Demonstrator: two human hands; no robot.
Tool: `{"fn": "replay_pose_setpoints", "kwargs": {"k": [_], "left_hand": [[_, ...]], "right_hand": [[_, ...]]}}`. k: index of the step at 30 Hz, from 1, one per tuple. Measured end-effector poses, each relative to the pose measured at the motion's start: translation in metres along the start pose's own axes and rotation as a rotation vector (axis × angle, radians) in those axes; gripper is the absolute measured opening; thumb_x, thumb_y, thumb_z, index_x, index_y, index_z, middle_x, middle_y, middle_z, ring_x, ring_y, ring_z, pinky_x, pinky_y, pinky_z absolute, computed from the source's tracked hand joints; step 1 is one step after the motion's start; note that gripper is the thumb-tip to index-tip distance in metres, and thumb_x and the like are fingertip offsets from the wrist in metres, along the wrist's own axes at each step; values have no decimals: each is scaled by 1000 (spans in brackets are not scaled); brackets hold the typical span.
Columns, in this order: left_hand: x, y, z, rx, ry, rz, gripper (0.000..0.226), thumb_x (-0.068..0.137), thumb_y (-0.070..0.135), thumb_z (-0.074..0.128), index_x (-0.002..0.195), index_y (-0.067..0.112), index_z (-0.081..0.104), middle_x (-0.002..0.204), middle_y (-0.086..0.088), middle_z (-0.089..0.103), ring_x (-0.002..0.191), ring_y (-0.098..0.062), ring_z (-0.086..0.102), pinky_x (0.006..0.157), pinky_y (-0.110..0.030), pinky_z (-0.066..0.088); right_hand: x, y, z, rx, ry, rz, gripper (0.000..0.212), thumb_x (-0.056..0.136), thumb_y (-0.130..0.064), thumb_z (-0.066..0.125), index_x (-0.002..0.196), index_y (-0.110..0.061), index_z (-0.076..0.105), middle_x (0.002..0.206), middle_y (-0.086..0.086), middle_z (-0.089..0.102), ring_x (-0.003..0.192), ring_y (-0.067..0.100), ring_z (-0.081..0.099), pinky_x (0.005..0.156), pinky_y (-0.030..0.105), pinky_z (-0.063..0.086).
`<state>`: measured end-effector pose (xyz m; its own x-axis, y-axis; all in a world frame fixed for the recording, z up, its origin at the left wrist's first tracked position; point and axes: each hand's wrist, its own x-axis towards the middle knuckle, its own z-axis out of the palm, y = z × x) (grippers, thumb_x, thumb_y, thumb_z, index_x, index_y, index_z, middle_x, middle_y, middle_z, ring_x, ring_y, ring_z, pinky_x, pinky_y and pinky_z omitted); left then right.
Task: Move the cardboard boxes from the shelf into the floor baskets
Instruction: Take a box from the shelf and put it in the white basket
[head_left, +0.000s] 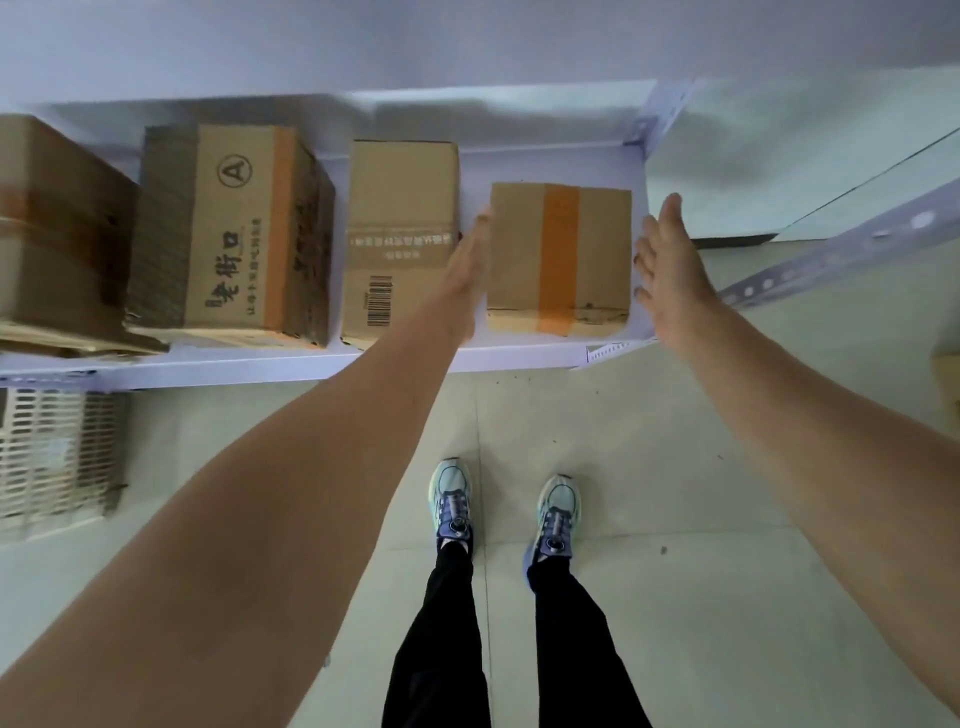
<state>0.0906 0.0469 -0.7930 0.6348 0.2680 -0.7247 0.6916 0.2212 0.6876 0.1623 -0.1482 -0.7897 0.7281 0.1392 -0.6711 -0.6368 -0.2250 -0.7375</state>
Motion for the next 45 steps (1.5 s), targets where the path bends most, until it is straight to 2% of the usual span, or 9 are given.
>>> {"fn": "replay_pose_setpoints", "kwargs": {"k": [3,7,16,19,22,26,30,39,45], "left_hand": [[13,-7,7,-48,-26,20,71,113,66,29,173,27,25,180,-7,26,165,-30,26,134,-57,18],[21,-8,16,-114,23,-14,75,109,73,29,170,29,34,175,-6,36,161,-30,34,131,-59,27],[13,2,14,-170,66,168,89,108,76,13,170,16,34,172,-5,42,157,-24,39,129,-53,20],[14,4,10,-205,87,232,89,110,72,11,154,10,57,137,-1,67,127,-15,59,107,-36,38],[17,0,10,-254,157,243,84,110,72,16,137,15,70,98,10,72,90,-3,63,81,-28,37],[21,-18,12,-270,152,187,84,105,80,18,145,24,67,137,8,74,133,-9,60,114,-45,29],[21,-22,12,-273,147,134,87,102,84,17,152,27,61,149,6,67,146,-16,52,120,-52,25],[21,-10,6,-251,67,179,90,102,83,5,159,33,54,154,6,64,148,-18,51,124,-53,26],[25,-33,6,-373,58,216,90,108,77,17,151,10,60,142,-13,72,138,-29,64,124,-55,43]], "right_hand": [[7,6,4,-14,-45,25,78,105,-75,15,166,-29,31,167,-8,41,150,13,39,93,19,48],[11,7,3,45,-31,64,82,103,-77,19,163,-24,37,160,-5,48,134,17,58,64,22,48],[19,9,-15,197,-10,-168,76,107,-71,14,160,-27,46,158,-6,55,139,10,55,107,29,44],[17,11,-17,287,-10,-219,79,107,-71,14,151,-24,58,149,-10,63,139,5,54,99,19,40],[15,16,-16,349,-17,-211,78,102,-77,19,133,-26,68,127,-18,70,143,10,51,119,30,28],[16,29,-13,316,-17,-163,76,107,-71,13,140,-26,63,133,-15,64,148,13,42,127,40,15],[22,33,-12,256,-5,-149,76,105,-74,10,139,-30,62,127,-21,64,137,9,46,129,44,20],[31,27,-11,226,14,-185,81,103,-76,8,146,-32,62,131,-17,70,134,5,57,123,37,32],[26,46,-5,223,25,-251,72,105,-69,14,114,-36,77,109,-15,80,106,3,74,81,16,56]]}}
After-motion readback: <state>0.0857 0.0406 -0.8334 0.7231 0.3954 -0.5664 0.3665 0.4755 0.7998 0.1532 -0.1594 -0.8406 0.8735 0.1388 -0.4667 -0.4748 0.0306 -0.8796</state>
